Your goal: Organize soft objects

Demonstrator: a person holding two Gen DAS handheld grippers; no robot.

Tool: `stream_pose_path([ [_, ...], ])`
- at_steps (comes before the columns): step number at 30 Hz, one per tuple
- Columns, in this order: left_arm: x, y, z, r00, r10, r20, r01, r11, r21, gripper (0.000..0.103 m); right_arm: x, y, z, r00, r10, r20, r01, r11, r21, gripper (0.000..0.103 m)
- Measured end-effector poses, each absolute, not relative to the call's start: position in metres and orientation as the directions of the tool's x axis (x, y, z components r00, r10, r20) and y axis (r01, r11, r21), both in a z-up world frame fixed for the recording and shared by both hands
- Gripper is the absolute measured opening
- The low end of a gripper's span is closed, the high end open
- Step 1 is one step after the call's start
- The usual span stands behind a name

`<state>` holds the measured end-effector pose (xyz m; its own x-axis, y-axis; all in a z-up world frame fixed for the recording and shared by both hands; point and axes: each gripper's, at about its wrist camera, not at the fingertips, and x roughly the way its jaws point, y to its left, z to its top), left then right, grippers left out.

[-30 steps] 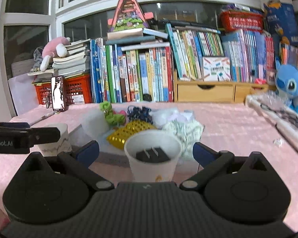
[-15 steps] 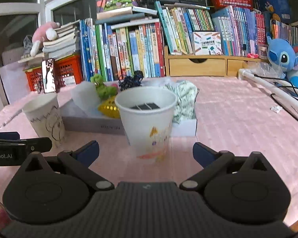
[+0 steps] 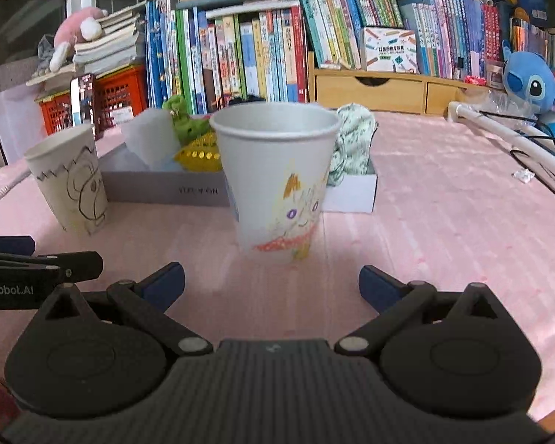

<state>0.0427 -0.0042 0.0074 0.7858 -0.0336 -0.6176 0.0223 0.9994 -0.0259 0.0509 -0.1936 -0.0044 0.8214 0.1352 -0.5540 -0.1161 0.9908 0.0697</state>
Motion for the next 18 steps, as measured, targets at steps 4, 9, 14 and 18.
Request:
stream_pose_path([
  [4, 0.0431, -0.0051, 0.0048, 0.790, -0.024, -0.613, 0.022, 1.000, -0.012, 0.098, 0.0529, -0.1877, -0.0046, 0.813, 0.131, -0.567, -0.137, 0.990, 0.032, 0.103],
  [9, 0.0430, -0.0045, 0.0018, 0.795, -0.020, -0.606, 0.018, 1.000, -0.009, 0.102, 0.0532, -0.1841, -0.0055, 0.809, 0.125, -0.574, -0.145, 0.989, 0.011, 0.103],
  [14, 0.0423, -0.0039, -0.0002, 0.800, -0.016, -0.600, 0.015, 1.000, -0.005, 0.103, 0.0529, -0.1839, -0.0059, 0.810, 0.125, -0.574, -0.145, 0.989, 0.010, 0.103],
  [18, 0.0424, -0.0032, -0.0010, 0.799, -0.016, -0.601, 0.018, 1.000, -0.003, 0.103, 0.0529, -0.1838, -0.0058, 0.809, 0.125, -0.574, -0.146, 0.989, 0.010, 0.103],
])
